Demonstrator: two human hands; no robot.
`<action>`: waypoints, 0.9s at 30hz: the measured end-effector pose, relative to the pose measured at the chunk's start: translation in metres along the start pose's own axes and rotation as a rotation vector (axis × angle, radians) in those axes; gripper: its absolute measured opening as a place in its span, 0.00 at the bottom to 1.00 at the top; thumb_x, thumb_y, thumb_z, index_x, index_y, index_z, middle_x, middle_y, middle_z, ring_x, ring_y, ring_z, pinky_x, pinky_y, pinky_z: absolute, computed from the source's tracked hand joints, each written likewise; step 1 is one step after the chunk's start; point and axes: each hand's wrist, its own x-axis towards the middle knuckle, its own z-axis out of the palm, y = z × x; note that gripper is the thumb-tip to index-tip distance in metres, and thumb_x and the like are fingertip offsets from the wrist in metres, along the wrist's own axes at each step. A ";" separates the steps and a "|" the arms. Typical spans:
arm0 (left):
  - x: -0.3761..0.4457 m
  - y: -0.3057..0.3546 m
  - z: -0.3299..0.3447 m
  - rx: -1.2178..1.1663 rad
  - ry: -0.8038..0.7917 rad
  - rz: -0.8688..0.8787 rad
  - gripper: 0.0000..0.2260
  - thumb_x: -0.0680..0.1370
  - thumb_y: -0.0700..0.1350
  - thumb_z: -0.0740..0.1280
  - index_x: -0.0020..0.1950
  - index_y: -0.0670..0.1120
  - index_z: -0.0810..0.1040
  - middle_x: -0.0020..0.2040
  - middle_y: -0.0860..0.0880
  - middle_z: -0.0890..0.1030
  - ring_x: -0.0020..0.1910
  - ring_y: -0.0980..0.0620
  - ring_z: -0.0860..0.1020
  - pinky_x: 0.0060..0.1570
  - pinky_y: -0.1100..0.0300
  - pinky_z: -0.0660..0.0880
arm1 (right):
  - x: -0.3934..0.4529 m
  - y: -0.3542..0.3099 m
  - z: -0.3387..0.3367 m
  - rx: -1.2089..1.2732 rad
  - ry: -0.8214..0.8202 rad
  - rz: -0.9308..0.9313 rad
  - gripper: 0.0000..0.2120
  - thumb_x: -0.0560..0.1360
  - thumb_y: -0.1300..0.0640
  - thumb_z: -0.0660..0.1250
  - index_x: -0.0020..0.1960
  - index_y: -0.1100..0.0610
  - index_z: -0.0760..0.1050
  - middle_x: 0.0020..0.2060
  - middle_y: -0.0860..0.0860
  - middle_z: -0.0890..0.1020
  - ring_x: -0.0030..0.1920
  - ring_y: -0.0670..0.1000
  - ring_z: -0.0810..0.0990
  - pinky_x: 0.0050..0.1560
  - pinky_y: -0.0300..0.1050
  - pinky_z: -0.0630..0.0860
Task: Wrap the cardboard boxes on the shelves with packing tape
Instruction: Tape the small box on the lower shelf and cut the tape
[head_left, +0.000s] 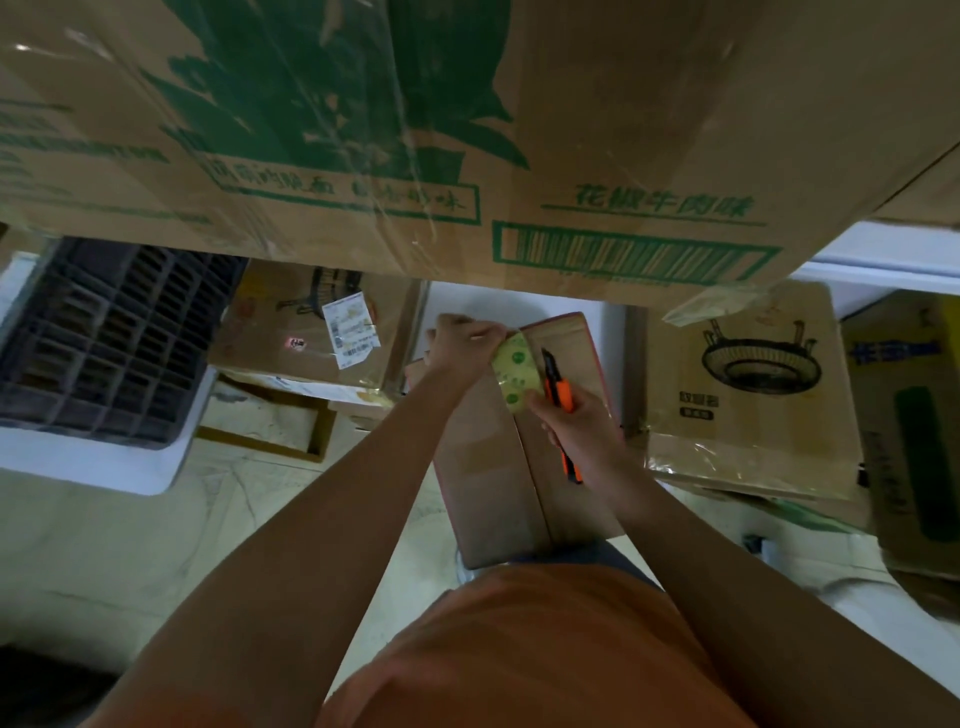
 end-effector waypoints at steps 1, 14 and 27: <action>0.004 -0.008 -0.002 0.025 -0.027 0.013 0.17 0.63 0.66 0.74 0.48 0.62 0.81 0.55 0.52 0.83 0.61 0.51 0.77 0.66 0.49 0.72 | -0.001 0.003 -0.001 -0.046 -0.019 0.005 0.23 0.66 0.36 0.72 0.43 0.56 0.76 0.32 0.56 0.76 0.32 0.53 0.74 0.38 0.52 0.71; -0.042 -0.039 -0.025 -0.154 -0.111 0.157 0.09 0.81 0.40 0.66 0.56 0.39 0.84 0.51 0.46 0.84 0.49 0.56 0.80 0.45 0.72 0.74 | -0.030 0.002 0.016 -0.053 -0.078 0.024 0.18 0.76 0.49 0.72 0.34 0.54 0.68 0.25 0.52 0.68 0.27 0.51 0.66 0.30 0.44 0.62; -0.046 -0.049 -0.030 -0.293 -0.126 0.079 0.09 0.81 0.38 0.66 0.55 0.39 0.85 0.50 0.52 0.84 0.47 0.63 0.81 0.46 0.71 0.74 | -0.032 0.006 0.031 -0.218 -0.009 -0.066 0.21 0.73 0.37 0.70 0.40 0.57 0.76 0.31 0.50 0.79 0.33 0.47 0.78 0.39 0.46 0.76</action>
